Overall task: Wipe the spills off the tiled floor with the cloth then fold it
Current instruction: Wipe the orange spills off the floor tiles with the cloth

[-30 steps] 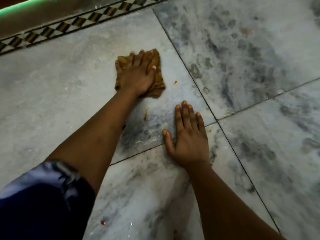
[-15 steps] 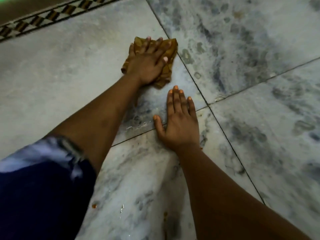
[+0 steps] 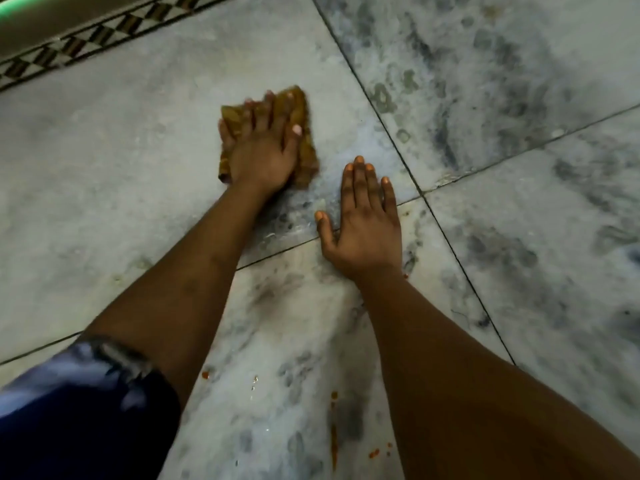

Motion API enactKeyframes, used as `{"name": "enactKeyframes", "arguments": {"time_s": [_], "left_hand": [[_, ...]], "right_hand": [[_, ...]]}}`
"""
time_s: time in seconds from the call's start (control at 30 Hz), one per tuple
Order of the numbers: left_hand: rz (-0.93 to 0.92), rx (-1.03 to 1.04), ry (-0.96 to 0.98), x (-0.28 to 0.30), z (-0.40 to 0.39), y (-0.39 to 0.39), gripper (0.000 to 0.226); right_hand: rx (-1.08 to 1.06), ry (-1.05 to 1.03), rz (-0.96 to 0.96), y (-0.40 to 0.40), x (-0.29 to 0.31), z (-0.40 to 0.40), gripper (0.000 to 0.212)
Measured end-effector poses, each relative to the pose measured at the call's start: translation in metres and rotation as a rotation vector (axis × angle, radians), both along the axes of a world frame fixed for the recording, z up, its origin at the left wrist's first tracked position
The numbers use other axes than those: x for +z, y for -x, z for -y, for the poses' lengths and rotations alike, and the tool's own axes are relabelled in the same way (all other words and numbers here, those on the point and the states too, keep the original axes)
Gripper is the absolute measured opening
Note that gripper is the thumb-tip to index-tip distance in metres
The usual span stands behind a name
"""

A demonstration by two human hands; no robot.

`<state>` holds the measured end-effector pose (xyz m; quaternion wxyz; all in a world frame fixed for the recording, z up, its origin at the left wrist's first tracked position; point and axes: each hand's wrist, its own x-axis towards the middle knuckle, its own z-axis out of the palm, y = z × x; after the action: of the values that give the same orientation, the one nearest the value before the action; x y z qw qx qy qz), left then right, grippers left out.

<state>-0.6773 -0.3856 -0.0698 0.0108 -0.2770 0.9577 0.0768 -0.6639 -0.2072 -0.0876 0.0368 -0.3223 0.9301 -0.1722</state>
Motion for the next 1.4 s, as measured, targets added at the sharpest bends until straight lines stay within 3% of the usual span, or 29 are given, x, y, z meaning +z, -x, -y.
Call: {"name": "enactKeyframes", "arguments": {"time_s": [0.1, 0.17, 0.27, 0.4, 0.47, 0.57, 0.73, 0.8, 0.87, 0.97, 1.03, 1.23, 1.4], "left_hand": [[0.004, -0.249, 0.068, 0.002, -0.02, -0.073, 0.055], [0.024, -0.245, 0.071, 0.003, -0.015, -0.126, 0.055], [0.014, 0.057, 0.027, 0.007, 0.019, -0.144, 0.055], [0.014, 0.453, -0.012, 0.007, 0.029, -0.075, 0.053], [0.025, 0.38, -0.021, 0.005, 0.015, -0.035, 0.055], [0.021, 0.107, -0.001, 0.002, -0.02, -0.016, 0.053], [-0.017, -0.077, 0.059, 0.003, -0.037, -0.11, 0.057], [-0.004, 0.012, 0.068, 0.003, -0.017, -0.151, 0.058], [0.004, 0.226, 0.022, 0.007, 0.01, -0.165, 0.055], [0.012, 0.502, -0.055, 0.011, 0.038, -0.133, 0.056], [0.022, 0.535, -0.095, 0.014, 0.041, -0.092, 0.059], [0.059, 0.028, -0.048, 0.01, -0.017, -0.024, 0.054], [0.088, -0.403, 0.027, 0.013, -0.014, -0.112, 0.067]], "right_hand": [[0.009, -0.006, -0.008, 0.0, -0.001, -0.001, 0.08], [0.011, -0.035, -0.01, 0.0, -0.002, -0.003, 0.08], [0.018, -0.049, 0.007, 0.0, -0.001, -0.002, 0.081], [0.017, -0.044, 0.009, 0.0, 0.0, -0.001, 0.081], [0.009, -0.038, -0.003, 0.0, -0.001, -0.001, 0.081], [0.007, -0.025, -0.029, 0.001, -0.002, -0.001, 0.08], [0.023, -0.029, -0.047, 0.001, -0.001, -0.001, 0.08], [0.028, -0.041, -0.044, 0.001, -0.001, -0.002, 0.08], [0.032, -0.042, -0.041, 0.001, -0.002, -0.002, 0.079], [0.021, -0.031, -0.05, 0.001, -0.001, -0.002, 0.078], [-0.006, -0.02, -0.046, 0.0, 0.0, -0.002, 0.077], [-0.041, -0.021, -0.09, 0.0, -0.002, -0.001, 0.079], [-0.019, -0.044, -0.077, 0.0, 0.0, -0.002, 0.078]]}}
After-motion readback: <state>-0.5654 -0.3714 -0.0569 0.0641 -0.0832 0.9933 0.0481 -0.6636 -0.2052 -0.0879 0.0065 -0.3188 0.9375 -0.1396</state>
